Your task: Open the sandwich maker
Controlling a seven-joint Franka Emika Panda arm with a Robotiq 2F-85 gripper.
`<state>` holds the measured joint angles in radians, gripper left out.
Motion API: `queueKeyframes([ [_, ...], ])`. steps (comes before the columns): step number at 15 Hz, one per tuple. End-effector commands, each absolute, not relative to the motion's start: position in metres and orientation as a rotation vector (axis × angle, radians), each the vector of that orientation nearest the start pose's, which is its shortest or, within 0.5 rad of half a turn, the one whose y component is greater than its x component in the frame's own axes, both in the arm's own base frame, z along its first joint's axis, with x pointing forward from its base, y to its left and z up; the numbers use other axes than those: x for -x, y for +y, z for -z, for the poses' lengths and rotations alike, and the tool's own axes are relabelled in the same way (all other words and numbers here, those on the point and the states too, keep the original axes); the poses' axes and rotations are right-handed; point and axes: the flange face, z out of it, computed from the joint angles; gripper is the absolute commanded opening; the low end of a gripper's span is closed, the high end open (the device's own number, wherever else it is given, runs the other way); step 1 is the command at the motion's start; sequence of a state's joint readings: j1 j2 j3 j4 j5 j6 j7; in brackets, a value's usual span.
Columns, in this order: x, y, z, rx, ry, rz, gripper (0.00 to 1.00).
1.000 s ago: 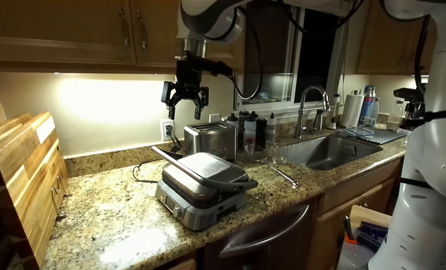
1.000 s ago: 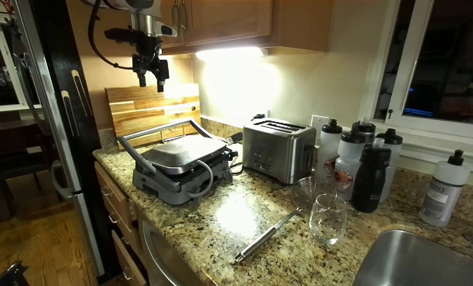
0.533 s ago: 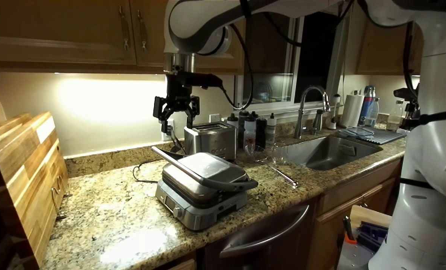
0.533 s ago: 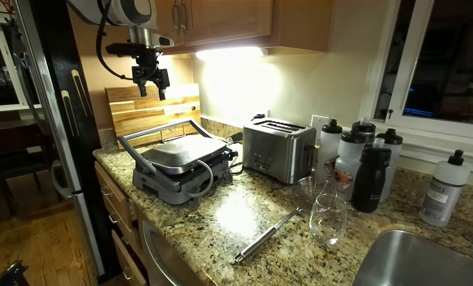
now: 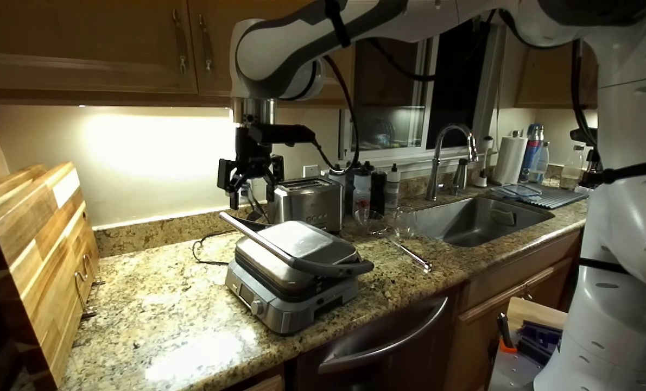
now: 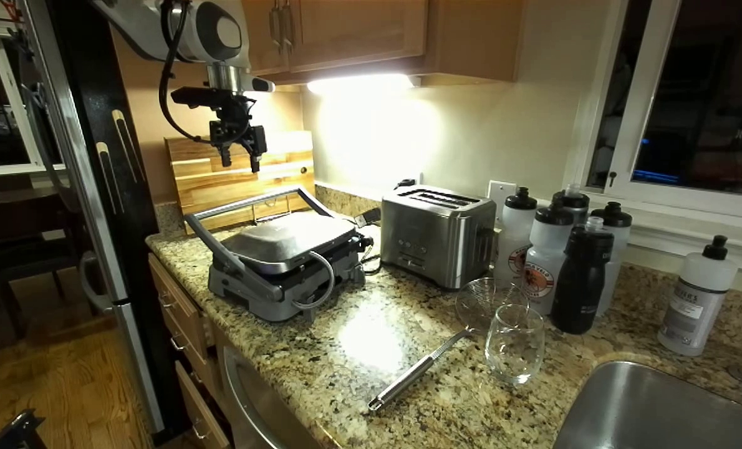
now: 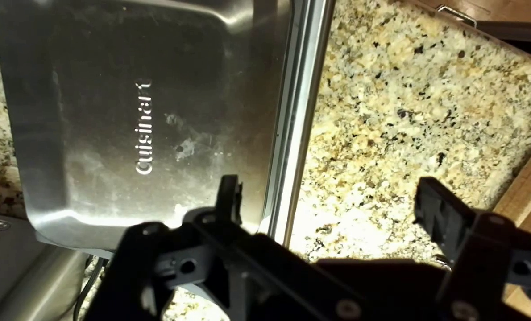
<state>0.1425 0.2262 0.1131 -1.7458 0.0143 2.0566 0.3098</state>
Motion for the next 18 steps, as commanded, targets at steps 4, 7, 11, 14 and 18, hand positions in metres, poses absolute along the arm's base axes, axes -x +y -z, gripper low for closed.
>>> queueKeyframes([
  [4,-0.626,0.159,-0.431,3.075,0.155,0.131,1.00],
  [7,-0.637,0.161,-0.406,3.080,0.187,0.124,1.00],
  [11,-0.649,0.160,-0.379,3.095,0.223,0.106,1.00],
  [14,-0.653,0.162,-0.369,3.094,0.233,0.082,0.85],
  [18,-0.656,0.162,-0.363,3.083,0.236,0.070,0.53],
])
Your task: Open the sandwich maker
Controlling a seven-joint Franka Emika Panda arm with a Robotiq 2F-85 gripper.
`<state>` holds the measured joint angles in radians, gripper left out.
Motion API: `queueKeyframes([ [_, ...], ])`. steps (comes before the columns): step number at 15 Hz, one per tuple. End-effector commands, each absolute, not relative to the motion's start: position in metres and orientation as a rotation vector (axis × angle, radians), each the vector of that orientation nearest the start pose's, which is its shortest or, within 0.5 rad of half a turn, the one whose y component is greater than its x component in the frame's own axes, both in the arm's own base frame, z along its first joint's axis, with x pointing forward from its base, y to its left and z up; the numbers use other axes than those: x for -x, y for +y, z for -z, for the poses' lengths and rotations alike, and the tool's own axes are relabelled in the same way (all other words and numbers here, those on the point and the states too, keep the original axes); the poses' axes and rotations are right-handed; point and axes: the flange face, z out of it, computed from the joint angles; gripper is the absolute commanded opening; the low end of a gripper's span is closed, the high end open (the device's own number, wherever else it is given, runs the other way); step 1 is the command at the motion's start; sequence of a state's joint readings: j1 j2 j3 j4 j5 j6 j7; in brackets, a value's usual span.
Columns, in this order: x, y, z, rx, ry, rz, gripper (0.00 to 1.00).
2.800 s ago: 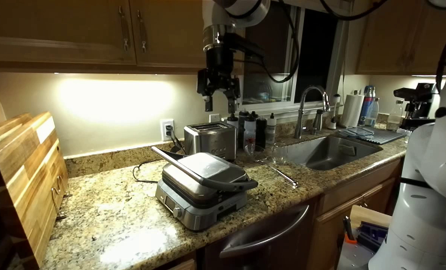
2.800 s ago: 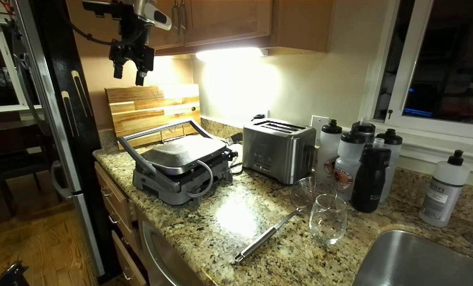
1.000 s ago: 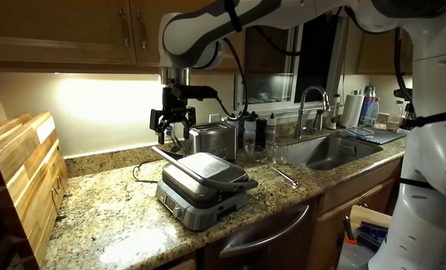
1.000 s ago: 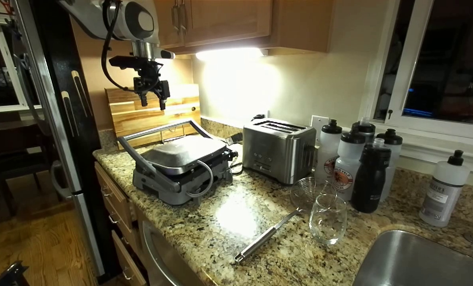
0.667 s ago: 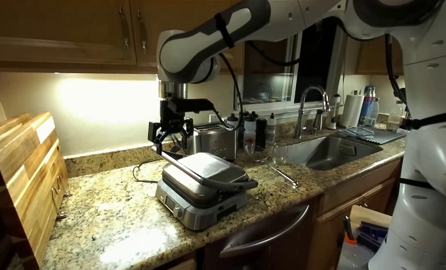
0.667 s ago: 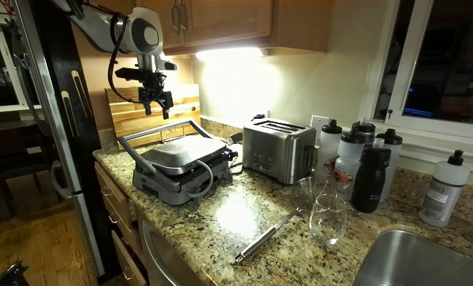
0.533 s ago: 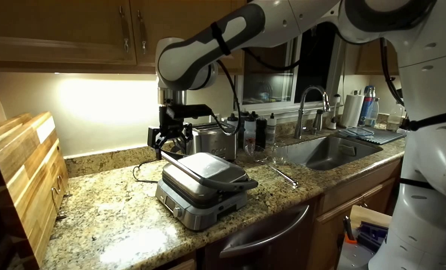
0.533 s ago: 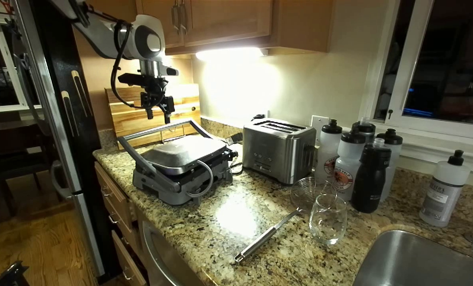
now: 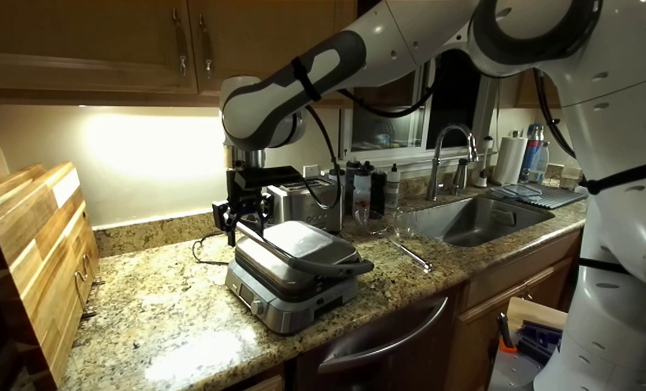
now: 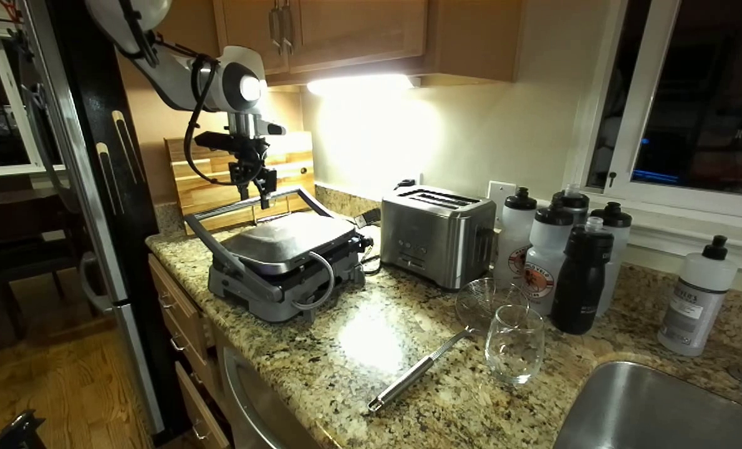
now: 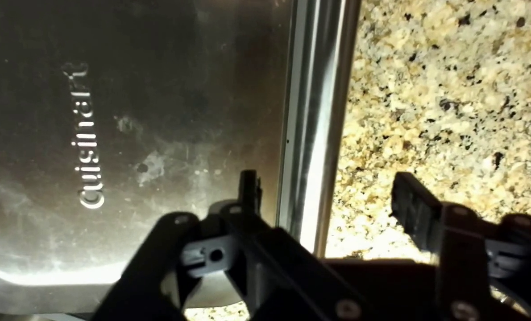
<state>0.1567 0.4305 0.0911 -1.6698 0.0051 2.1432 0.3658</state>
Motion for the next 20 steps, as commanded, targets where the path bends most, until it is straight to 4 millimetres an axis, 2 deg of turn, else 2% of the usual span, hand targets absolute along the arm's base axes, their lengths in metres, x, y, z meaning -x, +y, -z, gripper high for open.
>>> queueKeyframes([
  [1,-0.656,0.162,-0.362,3.081,0.236,0.068,0.47],
  [5,-0.656,0.161,-0.366,3.089,0.238,0.075,0.20],
  [7,-0.657,0.158,-0.367,3.094,0.242,0.078,0.11],
  [8,-0.657,0.156,-0.368,3.096,0.246,0.079,0.09],
  [12,-0.658,0.151,-0.374,3.092,0.263,0.097,0.12],
  [20,-0.649,0.125,-0.399,3.104,0.295,0.125,0.12],
])
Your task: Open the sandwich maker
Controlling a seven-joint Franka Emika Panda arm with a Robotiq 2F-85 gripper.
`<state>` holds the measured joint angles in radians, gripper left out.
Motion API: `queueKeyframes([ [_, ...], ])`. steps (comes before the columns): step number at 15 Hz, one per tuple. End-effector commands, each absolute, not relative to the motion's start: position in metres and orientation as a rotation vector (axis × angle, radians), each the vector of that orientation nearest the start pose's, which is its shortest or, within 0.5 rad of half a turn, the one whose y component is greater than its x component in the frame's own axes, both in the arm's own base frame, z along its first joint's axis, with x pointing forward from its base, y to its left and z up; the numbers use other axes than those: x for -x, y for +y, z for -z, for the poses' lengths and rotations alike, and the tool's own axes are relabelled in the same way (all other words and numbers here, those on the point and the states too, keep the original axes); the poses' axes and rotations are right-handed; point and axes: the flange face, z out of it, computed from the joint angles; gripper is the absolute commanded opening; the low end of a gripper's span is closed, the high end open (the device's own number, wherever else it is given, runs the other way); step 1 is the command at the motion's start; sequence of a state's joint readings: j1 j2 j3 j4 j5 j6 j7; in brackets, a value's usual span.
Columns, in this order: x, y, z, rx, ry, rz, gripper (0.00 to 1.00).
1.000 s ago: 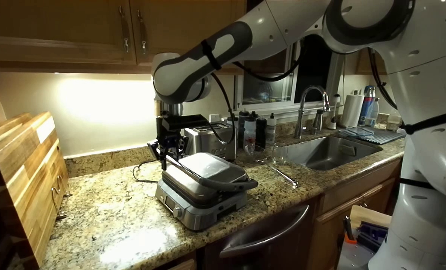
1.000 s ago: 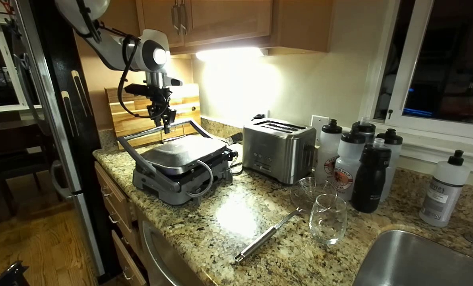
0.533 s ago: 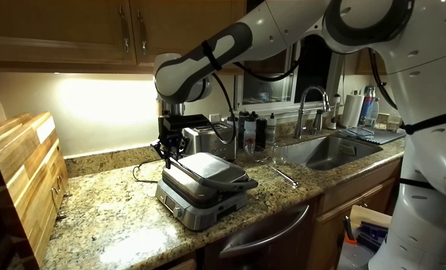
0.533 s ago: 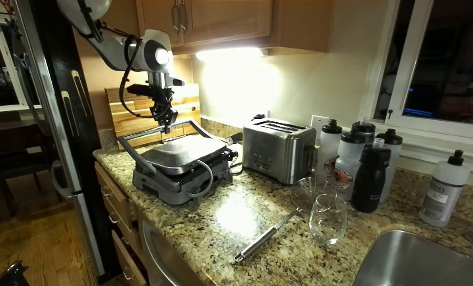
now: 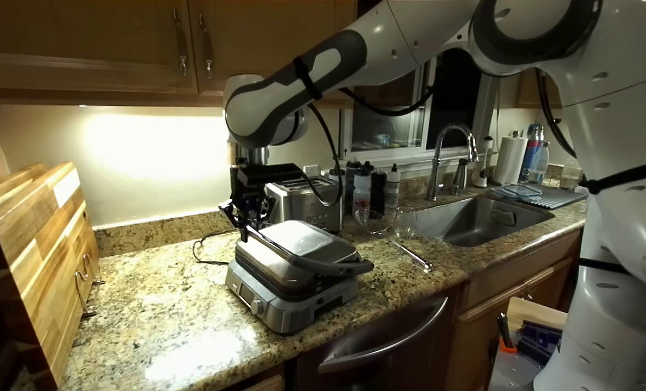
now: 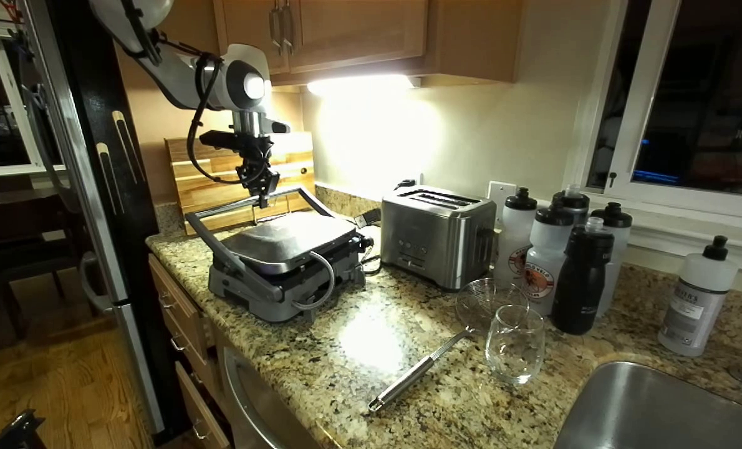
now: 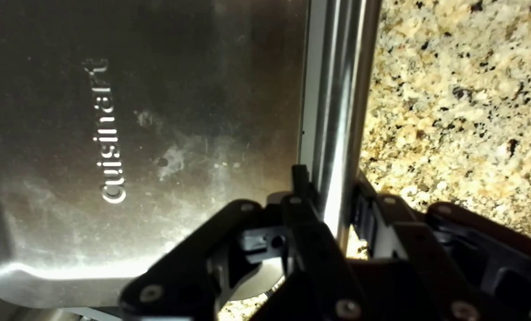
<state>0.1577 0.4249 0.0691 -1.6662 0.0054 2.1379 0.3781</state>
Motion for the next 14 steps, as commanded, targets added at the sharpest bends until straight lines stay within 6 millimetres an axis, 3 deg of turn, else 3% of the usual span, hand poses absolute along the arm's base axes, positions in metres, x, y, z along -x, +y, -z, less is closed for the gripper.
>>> queueKeyframes([
  [1,-0.646,0.118,-0.405,3.105,0.314,0.135,0.13],
  [10,-0.602,0.055,-0.475,3.098,0.504,0.290,0.12],
  [14,-0.582,0.025,-0.490,3.102,0.589,0.332,0.12],
])
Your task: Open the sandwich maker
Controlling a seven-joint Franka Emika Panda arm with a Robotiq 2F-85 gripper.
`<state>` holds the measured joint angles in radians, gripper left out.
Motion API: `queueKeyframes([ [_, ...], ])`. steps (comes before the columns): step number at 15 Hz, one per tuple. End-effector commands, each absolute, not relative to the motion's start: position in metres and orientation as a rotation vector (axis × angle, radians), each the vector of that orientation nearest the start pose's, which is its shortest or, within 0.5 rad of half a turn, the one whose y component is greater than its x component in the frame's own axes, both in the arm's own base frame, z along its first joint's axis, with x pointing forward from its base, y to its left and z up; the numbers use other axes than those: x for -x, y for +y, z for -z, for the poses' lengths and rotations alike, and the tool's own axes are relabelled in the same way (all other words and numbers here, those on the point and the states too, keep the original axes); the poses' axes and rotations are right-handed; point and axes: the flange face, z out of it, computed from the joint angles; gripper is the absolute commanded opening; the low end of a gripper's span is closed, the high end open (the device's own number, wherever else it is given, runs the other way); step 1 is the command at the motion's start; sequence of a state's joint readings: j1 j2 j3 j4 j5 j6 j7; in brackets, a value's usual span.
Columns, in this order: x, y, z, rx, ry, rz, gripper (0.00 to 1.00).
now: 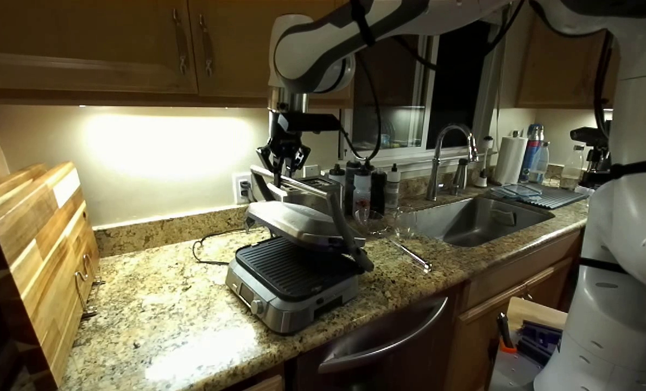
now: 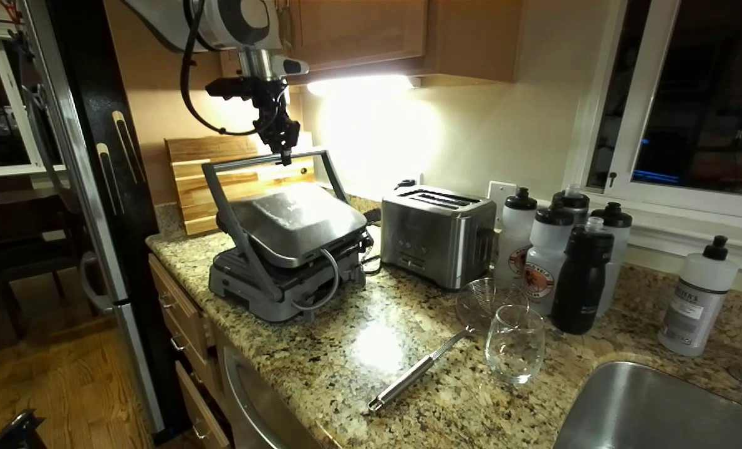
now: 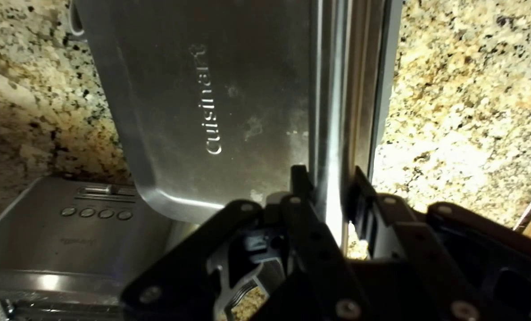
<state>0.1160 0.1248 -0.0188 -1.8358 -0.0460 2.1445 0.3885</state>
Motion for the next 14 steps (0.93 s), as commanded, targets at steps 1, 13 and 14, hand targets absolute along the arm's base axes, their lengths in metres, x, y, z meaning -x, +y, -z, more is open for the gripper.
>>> queueKeyframes([
  [1,-0.577,0.018,-0.492,3.106,0.613,0.335,0.12],
  [13,-0.543,-0.029,-0.489,3.149,0.742,0.335,0.12],
  [14,-0.541,-0.031,-0.488,3.148,0.749,0.336,0.12],
])
